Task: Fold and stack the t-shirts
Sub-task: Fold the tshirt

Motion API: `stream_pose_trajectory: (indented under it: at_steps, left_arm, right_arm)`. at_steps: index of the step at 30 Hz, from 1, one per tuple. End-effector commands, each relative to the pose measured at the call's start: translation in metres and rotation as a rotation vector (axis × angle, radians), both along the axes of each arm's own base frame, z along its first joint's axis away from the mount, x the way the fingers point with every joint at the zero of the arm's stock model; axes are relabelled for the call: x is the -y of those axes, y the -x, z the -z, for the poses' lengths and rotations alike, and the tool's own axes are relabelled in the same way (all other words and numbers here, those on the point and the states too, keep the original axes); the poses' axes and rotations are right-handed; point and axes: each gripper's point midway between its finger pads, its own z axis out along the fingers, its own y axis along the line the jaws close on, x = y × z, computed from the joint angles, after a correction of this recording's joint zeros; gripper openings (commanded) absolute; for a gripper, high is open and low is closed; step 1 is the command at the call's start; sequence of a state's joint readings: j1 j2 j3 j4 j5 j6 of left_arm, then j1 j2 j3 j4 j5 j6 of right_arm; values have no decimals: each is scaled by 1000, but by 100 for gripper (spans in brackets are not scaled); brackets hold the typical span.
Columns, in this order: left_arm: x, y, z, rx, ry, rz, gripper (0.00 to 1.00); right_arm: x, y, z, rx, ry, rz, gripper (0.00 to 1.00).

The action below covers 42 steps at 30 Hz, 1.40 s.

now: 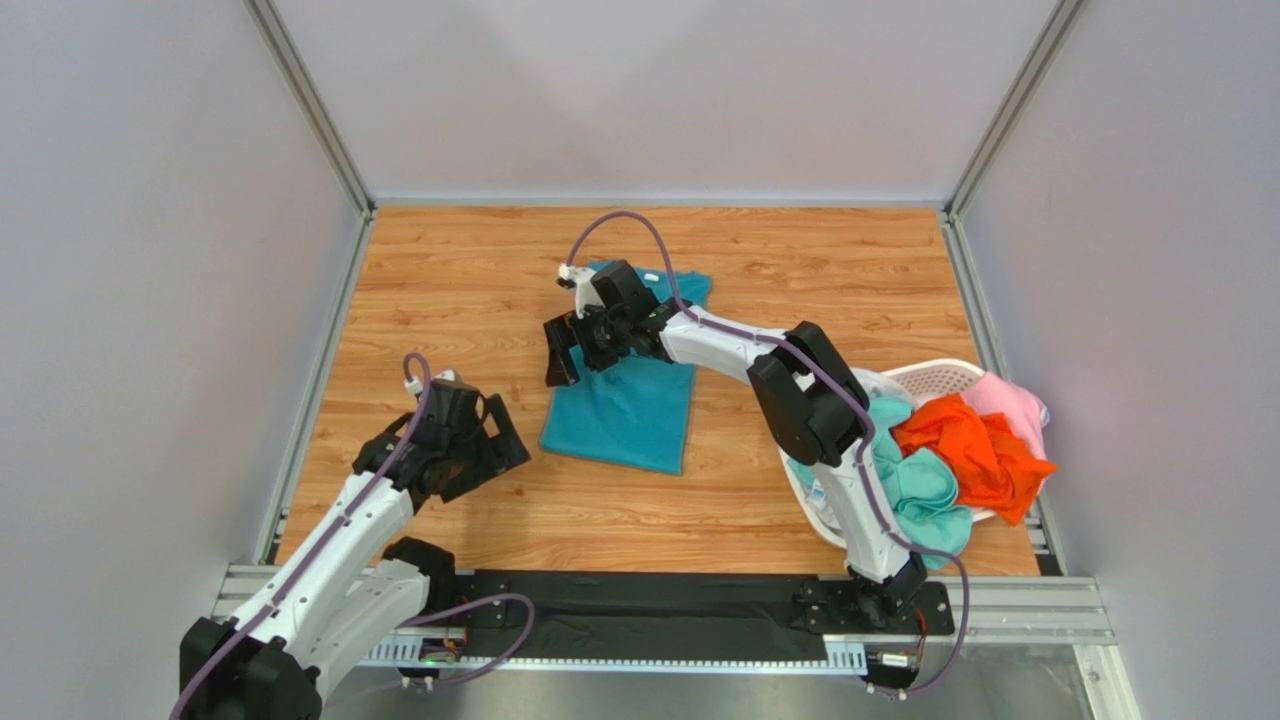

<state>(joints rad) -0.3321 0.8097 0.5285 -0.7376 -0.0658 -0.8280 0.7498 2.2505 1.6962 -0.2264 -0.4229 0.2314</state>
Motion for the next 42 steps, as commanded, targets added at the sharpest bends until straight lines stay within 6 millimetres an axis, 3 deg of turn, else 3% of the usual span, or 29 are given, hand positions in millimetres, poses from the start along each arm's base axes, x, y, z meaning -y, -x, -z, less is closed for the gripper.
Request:
stream_pose_trajectory:
  at_steps: [1,6,9,10,13,14,15,17,18,19,20,21,22,23,24,26,29,30,32,33,36,37,42]
  left_arm:
    - [4,-4,-2,26,17,22,100]
    - [7,-4,-1,19,29,33,100]
    - [11,-8,-2,35,46,42,100]
    - [12,-10,-4,43,51,44,100]
    - [14,-14,-9,55,56,45,100]
    - [15,-17,-11,65,58,51,100]
    - [16,-20,-13,68,59,50,100]
    - [18,-25,-17,84,65,51,100]
    - [22,-26,-18,81,79,64,100]
    - [25,-30,-21,98,91,69,100]
    - [26,-32,-22,106,95,73,100]
    - [27,-34,-22,112,93,78,100]
    - [27,-41,-24,135,94,75,100]
    - [29,-44,-25,144,97,76,100]
    - [29,-47,-21,138,93,76,100]
    - [36,-58,-23,165,111,92,100]
    - [47,-71,-18,152,130,125,96]
    - [49,-72,-7,107,124,132,95]
    - [57,-78,-5,92,142,158,83]
    - [59,-79,4,59,142,161,78]
    - [64,-83,16,22,155,162,55]
    - [65,-83,18,9,161,165,43]
    - [66,-78,27,-21,169,162,32]
  right_arm:
    - [-4,-11,11,1,-1,7,100]
    - [-3,-14,5,14,3,19,100]
    - [-3,-14,-24,36,-15,17,100]
    - [-1,-15,-46,65,-30,26,100]
    - [10,-15,-80,123,-35,63,100]
    - [20,-19,-113,189,-48,113,100]
    - [29,-19,-128,210,-51,159,100]
    - [62,-23,-129,258,16,303,100]
    - [77,-19,-169,309,-38,372,100]
    - [103,-16,-149,314,32,460,100]
    - [115,-10,-155,320,24,501,100]
    - [129,-1,-178,347,-17,534,100]
    - [139,6,-177,328,-24,575,100]
    - [150,18,-156,290,12,577,100]
    - [159,27,-158,291,14,563,100]
    - [178,37,-134,262,92,584,100]
    - [191,61,-119,196,142,559,100]
    - [196,70,-107,168,161,550,100]
    - [197,82,-106,150,128,521,100]
    - [198,89,-95,140,131,498,100]
    - [204,95,-93,146,130,495,100]
    - [206,97,-89,145,140,500,100]
    - [210,102,-80,127,155,497,100]
